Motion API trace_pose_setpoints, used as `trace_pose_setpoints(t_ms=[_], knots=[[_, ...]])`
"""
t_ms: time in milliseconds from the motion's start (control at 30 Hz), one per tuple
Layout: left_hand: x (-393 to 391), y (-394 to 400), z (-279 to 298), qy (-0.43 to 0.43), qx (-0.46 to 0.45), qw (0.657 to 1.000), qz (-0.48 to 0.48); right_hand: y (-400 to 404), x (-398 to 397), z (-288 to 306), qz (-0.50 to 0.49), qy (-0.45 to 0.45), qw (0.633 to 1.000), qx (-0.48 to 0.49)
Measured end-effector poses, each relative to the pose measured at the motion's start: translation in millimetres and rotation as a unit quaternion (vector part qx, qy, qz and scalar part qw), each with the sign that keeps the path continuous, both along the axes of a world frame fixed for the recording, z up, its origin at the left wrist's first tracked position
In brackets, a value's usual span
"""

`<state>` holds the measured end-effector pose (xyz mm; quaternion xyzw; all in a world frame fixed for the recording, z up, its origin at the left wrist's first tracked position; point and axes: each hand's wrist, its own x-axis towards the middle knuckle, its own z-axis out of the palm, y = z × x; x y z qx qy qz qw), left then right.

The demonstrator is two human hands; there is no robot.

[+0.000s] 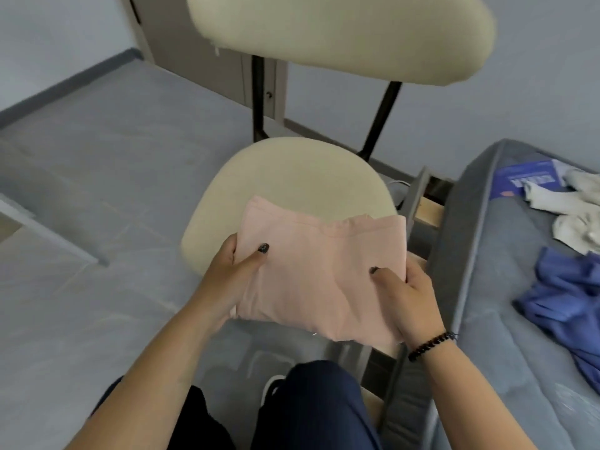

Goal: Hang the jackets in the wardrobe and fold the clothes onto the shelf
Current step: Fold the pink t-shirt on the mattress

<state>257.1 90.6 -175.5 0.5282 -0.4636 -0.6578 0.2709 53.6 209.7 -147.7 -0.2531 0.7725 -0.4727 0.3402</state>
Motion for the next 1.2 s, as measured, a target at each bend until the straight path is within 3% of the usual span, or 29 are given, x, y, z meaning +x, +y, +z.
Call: trace_pose_setpoints(t_ms=[200,700,1200], knots=[[49.2,-46.0,64.8,-0.019,0.007,0.998,0.057,-70.8,36.2,57.3,0.052,0.005,0.998,0.046],[191.1,-61.3,362.7,-0.086,-0.003,0.973,0.214,-169.0,149.7,338.6,0.242,-0.029,0.97,0.014],[396.8,-36.4,516.8,-0.188,-0.12,0.933,0.283,-203.6,346.8,492.4,0.399,-0.049,0.91,-0.097]])
